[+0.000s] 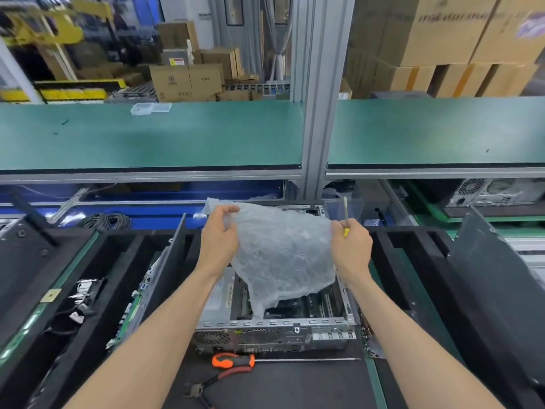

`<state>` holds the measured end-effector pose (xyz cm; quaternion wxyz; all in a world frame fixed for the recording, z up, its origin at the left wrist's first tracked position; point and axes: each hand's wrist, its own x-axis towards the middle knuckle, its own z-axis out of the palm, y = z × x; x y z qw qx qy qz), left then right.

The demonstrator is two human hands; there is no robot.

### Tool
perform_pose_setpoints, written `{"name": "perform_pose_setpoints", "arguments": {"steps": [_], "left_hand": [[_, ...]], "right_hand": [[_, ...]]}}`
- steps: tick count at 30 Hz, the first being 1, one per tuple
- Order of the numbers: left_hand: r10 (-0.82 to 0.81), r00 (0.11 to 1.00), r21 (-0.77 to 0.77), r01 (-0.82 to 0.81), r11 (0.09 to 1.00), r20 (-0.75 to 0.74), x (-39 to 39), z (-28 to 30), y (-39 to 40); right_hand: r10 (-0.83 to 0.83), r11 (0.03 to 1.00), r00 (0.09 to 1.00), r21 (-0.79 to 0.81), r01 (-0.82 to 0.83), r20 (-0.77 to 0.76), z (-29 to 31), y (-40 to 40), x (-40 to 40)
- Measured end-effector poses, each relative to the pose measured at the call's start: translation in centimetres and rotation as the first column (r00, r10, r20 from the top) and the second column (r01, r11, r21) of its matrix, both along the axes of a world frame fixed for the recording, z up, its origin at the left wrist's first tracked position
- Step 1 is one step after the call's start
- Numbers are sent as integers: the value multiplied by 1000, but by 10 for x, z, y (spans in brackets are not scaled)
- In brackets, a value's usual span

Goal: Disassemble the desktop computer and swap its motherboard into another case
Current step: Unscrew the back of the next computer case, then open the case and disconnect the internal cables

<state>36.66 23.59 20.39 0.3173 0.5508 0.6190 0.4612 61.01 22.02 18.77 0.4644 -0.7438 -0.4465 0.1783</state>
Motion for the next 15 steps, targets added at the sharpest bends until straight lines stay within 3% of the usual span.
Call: {"name": "perform_pose_setpoints", "arguments": {"steps": [8,10,13,15], "left_hand": [[-112,993,293,94,952,46,-30,34,-17],[-111,993,306,95,947,35,-42,46,-22],[-87,986,245,121,962,-146,-63,56,-28],[-80,968,214,133,968,-238,-80,62,-32]], "right_hand": [[147,943,966,324,-73,-211,29,-11,-28],[203,942,954,310,-128,-223,38,-8,-40],[350,935,879,170,-310,-324,48,-3,-62],[413,911,857,115,-397,-308,53,-2,-79]]}}
